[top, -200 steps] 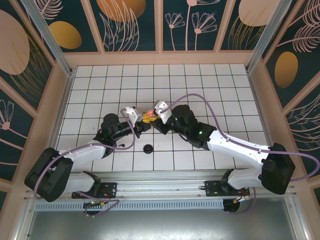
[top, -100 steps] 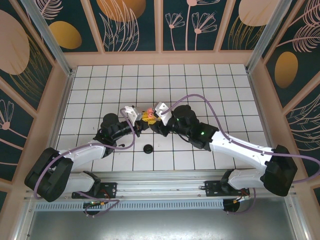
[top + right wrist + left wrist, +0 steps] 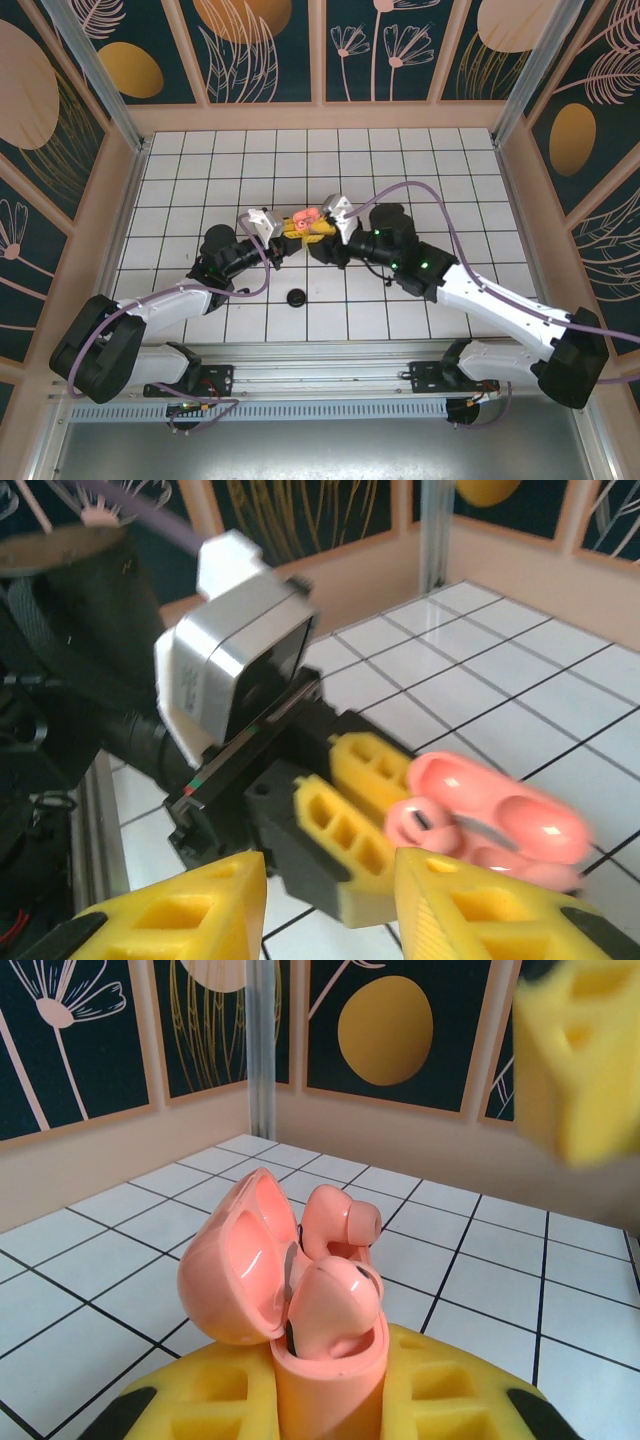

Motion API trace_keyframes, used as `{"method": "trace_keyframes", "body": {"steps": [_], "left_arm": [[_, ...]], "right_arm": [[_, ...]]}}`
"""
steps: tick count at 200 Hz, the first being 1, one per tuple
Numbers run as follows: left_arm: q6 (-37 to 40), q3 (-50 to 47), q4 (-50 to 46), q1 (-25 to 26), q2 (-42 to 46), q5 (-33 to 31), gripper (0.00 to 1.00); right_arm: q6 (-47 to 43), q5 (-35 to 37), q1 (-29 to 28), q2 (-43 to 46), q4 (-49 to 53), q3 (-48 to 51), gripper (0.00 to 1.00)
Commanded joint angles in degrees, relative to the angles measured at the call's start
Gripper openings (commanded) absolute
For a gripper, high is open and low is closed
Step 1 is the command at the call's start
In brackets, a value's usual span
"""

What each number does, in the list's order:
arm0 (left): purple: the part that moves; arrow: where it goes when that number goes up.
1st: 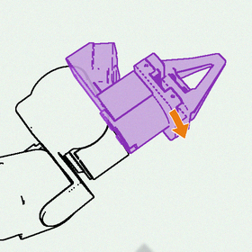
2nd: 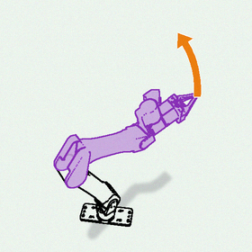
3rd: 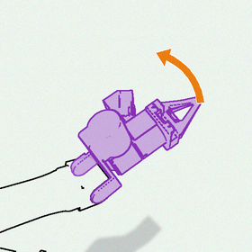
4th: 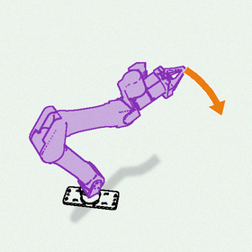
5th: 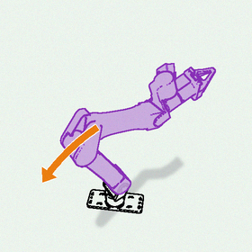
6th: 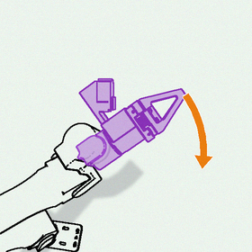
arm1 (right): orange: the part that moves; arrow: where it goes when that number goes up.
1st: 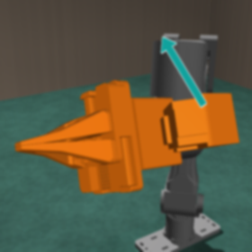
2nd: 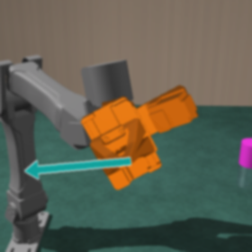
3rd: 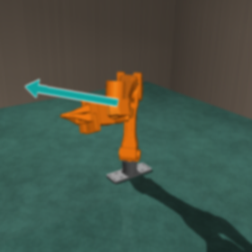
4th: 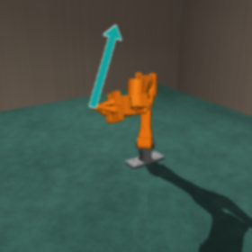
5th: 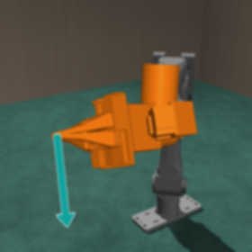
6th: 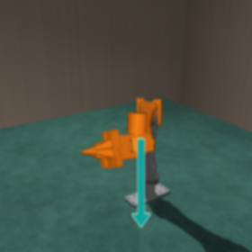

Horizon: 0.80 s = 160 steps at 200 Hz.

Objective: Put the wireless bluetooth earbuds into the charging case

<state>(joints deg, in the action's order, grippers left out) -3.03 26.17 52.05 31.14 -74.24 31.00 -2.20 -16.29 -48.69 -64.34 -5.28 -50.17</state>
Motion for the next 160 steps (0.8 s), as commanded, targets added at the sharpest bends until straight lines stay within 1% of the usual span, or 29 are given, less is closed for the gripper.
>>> {"method": "trace_keyframes", "body": {"steps": [1, 28, 49, 111, 160], "left_arm": [[0.2, 1.1, 2.0, -0.1, 0.4, 0.3, 0.08], [0.1, 1.5, 2.2, -0.1, 0.3, 0.7, 0.08], [0.0, 1.5, 2.3, -0.1, 0.3, 0.9, 0.08], [-0.2, 1.3, 2.5, 0.0, 1.0, 1.3, 0.08], [-0.2, 1.2, 2.7, -0.1, 1.3, 1.7, 0.08]], "right_arm": [[7.1, -4.7, 4.5, 3.1, -4.0, 2.3, 0.37], [11.9, -8.8, 9.4, 3.7, -4.7, 4.3, 0.3], [13.9, -11.3, 11.2, 2.7, -4.9, 5.1, 0.26], [14.6, -14.0, 11.5, -2.9, -5.7, 3.0, 0.17], [14.4, -11.8, 11.6, -4.7, -7.0, 2.3, 0.14]]}}
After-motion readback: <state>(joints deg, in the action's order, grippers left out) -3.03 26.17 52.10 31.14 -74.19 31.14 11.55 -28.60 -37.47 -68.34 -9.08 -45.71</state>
